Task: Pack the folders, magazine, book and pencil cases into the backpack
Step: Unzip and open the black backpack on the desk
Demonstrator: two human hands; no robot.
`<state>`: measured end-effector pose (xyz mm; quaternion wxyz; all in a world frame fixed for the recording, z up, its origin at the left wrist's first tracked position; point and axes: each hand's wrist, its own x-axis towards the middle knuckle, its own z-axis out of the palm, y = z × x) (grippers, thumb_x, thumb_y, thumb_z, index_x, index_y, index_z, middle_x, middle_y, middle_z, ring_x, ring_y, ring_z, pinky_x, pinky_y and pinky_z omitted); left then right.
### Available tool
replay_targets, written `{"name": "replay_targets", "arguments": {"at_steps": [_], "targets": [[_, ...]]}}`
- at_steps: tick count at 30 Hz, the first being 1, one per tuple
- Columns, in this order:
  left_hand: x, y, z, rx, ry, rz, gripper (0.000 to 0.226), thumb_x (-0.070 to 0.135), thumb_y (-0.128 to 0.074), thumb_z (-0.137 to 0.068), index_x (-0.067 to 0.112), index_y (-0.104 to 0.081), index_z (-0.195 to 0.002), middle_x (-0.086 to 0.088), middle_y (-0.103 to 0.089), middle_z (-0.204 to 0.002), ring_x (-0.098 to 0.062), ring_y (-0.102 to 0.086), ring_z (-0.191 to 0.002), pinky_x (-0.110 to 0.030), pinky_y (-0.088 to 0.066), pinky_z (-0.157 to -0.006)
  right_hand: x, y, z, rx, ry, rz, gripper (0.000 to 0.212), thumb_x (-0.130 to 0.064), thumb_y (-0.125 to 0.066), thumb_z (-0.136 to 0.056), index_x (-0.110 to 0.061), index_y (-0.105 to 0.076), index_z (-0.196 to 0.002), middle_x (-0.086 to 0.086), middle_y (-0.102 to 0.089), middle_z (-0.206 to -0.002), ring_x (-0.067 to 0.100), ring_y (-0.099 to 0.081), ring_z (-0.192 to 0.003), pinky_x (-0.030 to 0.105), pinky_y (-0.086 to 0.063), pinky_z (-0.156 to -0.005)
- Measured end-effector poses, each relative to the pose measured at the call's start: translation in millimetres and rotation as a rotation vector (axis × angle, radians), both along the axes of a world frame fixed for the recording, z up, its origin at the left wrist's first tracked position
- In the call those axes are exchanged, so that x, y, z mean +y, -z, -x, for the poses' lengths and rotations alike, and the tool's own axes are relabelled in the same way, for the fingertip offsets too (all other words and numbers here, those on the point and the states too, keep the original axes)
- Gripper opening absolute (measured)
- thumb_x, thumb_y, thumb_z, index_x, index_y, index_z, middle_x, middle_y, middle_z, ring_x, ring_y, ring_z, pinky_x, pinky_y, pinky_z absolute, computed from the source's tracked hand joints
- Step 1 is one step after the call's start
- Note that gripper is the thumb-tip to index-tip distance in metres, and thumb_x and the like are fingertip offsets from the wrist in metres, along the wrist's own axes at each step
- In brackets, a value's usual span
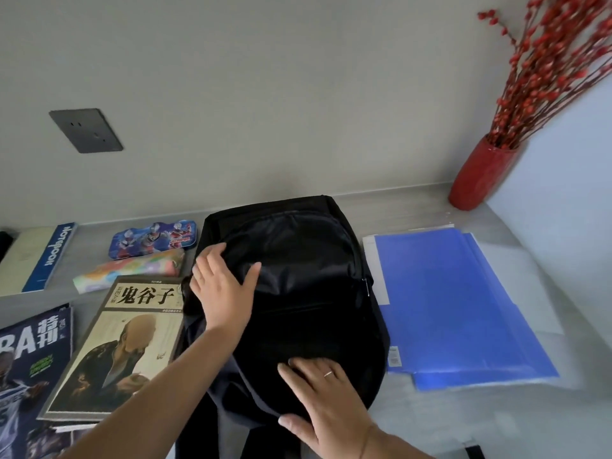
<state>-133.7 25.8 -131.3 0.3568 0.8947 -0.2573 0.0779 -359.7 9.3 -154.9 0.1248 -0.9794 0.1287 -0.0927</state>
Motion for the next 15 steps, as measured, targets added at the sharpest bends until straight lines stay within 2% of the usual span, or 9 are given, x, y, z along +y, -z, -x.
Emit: {"name": "replay_targets", "arguments": {"at_steps": [3,6,9,12,13,15], "targets": [[-12.1,-1.9,49.4,-0.157,0.298,-0.001,0.037,0.025,-0.07,-0.081,0.015,-0.055,-0.114,-0.004,-0.052,-0.121,-0.025,-0.048,-0.111,-0.038,-0.036,-0.092,-38.5,-8.0,12.7,-0.185,0.196,-0.112,0.045,-0.047,-0.034,-0.096,-0.024,-0.057,-0.127,-0.005,-0.06,-0.124,0.01,-0.052,-0.111,0.027,-0.04,-0.099],[-40.2,-2.8,96.6,-0.09,0.604,-0.017,0.017,0.01,-0.065,-0.08,0.016,-0.062,-0.096,-0.001,-0.056,-0.106,-0.021,-0.055,-0.095,-0.027,-0.035,-0.084,-103.2,-4.5,23.4,-0.232,0.564,-0.193,0.037,-0.032,-0.039,-0.096,-0.017,-0.058,-0.124,0.001,-0.057,-0.126,0.021,-0.053,-0.115,0.035,-0.043,-0.097],[-77.0,-2.0,142.8,0.248,0.796,0.029,0.018,0.003,-0.054,-0.084,0.015,-0.061,-0.095,0.003,-0.055,-0.1,-0.012,-0.055,-0.089,-0.026,-0.046,-0.085,-175.2,9.3,44.1,-0.065,0.886,-0.241,0.041,-0.026,-0.049,-0.094,-0.011,-0.049,-0.133,0.008,-0.046,-0.139,0.03,-0.045,-0.125,0.04,-0.038,-0.101],[-123.7,0.2,179.3,0.609,0.731,0.0,0.03,0.008,-0.052,-0.088,0.019,-0.056,-0.115,0.004,-0.055,-0.116,-0.004,-0.054,-0.096,-0.021,-0.047,-0.086,-232.3,21.9,76.9,0.111,1.1,-0.303,0.055,-0.037,-0.051,-0.092,-0.011,-0.038,-0.14,0.009,-0.034,-0.148,0.032,-0.036,-0.132,0.042,-0.033,-0.107],[-136.9,3.0,183.4,0.69,0.677,-0.034,0.035,0.011,-0.052,-0.089,0.018,-0.051,-0.124,0.002,-0.051,-0.126,-0.005,-0.053,-0.098,-0.02,-0.045,-0.083,-245.1,23.8,84.3,0.148,1.135,-0.328,0.061,-0.041,-0.053,-0.09,-0.012,-0.035,-0.141,0.009,-0.031,-0.149,0.032,-0.034,-0.134,0.043,-0.031,-0.109],[-161.3,11.2,188.4,0.809,0.584,-0.124,0.048,0.016,-0.051,-0.092,0.018,-0.038,-0.138,0.001,-0.038,-0.14,-0.01,-0.053,-0.084,-0.022,-0.043,-0.064,-267.7,25.9,101.9,0.201,1.202,-0.361,0.073,-0.05,-0.056,-0.085,-0.015,-0.03,-0.143,0.009,-0.028,-0.15,0.031,-0.03,-0.137,0.044,-0.026,-0.111]]}}
